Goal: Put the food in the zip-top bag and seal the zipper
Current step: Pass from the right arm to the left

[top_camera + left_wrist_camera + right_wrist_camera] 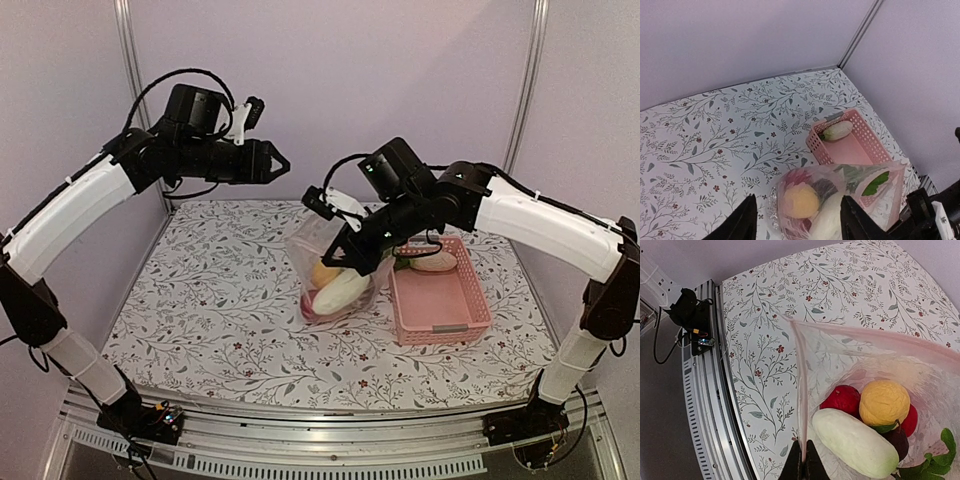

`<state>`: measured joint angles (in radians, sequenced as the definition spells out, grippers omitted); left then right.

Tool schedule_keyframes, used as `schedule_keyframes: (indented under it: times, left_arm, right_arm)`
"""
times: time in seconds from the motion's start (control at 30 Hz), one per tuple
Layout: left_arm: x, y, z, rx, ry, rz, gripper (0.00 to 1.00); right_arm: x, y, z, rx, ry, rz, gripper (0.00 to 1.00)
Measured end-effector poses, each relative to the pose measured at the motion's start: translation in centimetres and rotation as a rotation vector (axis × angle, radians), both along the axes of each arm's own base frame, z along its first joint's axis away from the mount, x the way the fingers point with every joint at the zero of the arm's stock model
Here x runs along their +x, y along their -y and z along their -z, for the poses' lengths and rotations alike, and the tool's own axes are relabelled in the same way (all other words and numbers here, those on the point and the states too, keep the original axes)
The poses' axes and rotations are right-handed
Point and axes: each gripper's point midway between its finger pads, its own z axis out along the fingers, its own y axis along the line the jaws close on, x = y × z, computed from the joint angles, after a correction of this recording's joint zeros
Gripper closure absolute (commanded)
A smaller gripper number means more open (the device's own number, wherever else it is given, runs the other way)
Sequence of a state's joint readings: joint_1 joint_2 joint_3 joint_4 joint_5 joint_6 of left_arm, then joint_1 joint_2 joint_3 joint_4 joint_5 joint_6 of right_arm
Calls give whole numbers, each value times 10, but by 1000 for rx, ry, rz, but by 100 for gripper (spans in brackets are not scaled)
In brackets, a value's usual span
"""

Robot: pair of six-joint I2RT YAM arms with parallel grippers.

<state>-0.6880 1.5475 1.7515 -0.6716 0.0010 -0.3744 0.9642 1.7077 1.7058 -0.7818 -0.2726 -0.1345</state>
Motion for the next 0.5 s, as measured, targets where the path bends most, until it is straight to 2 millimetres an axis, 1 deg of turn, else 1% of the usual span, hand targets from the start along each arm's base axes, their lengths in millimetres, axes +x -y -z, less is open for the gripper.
schedule_keyframes:
  times: [0.03,0.17,0.27,0.33,0.4,0.47,0.5]
  left_arm:
    - [-7,7,6,-12,-28,48,45]
    - [-34,35,16,-77,-121,227,43]
    - [-54,59,23,-93,-174,339,45]
    - [-60,70,33,-82,-212,373,45]
    - [-60,74,45,-68,-246,379,49]
    - [-60,76,56,-53,-282,378,56]
    - [-60,77,61,-49,-296,379,62]
  right_arm:
    - [-1,1,0,0,-2,2,99]
    - [-1,2,-4,9,3,4,99]
    - [-1,2,-4,9,3,5,99]
    - [-1,3,-5,11,5,7,99]
    - [-1,2,-7,18,9,8,98]
    - [-1,2,-8,23,11,9,98]
    - [-1,2,-8,25,12,11,98]
